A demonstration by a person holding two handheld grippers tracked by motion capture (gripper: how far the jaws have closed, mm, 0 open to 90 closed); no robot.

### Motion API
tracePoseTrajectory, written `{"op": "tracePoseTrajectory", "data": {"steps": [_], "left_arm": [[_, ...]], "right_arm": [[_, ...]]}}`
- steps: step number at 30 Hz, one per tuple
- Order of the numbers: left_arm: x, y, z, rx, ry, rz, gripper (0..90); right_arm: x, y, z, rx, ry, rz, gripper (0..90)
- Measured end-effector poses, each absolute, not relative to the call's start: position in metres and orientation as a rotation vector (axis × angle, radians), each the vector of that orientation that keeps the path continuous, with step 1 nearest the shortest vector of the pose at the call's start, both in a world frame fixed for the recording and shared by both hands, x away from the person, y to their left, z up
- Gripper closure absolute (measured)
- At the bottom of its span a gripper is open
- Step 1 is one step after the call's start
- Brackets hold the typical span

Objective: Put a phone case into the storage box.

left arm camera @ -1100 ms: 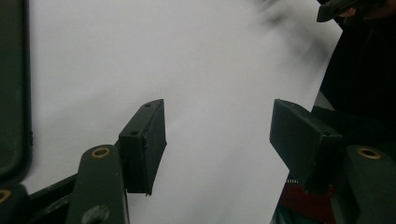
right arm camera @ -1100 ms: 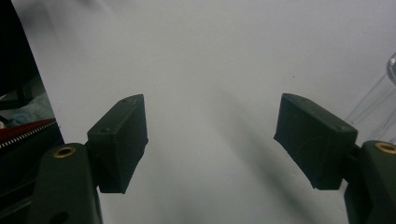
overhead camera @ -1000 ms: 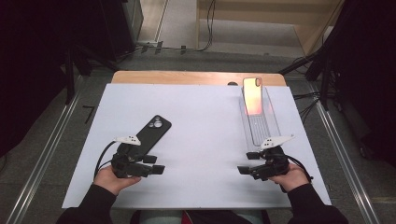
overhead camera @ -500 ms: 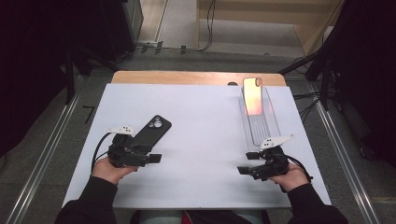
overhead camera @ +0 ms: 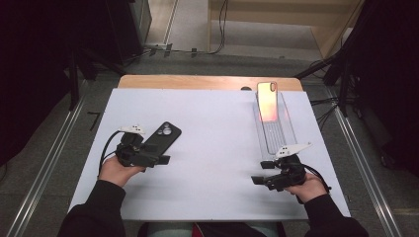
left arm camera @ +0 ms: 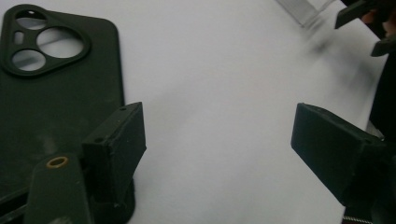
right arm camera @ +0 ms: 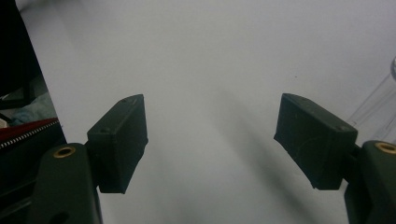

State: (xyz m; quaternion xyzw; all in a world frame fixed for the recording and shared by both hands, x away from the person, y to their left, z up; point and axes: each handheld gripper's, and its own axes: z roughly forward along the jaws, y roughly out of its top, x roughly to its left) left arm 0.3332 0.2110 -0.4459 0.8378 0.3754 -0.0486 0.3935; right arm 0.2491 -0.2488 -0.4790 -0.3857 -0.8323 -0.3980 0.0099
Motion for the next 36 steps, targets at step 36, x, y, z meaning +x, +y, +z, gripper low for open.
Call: {"op": "tracePoseTrajectory", "data": {"steps": [36], "left_arm": [[0.396,0.212,-0.463,2.168,1.009,0.055,3.8]], "right_arm": [[0.249,-0.249,-0.477,-1.201,-2.609,-1.268,23.2]]}}
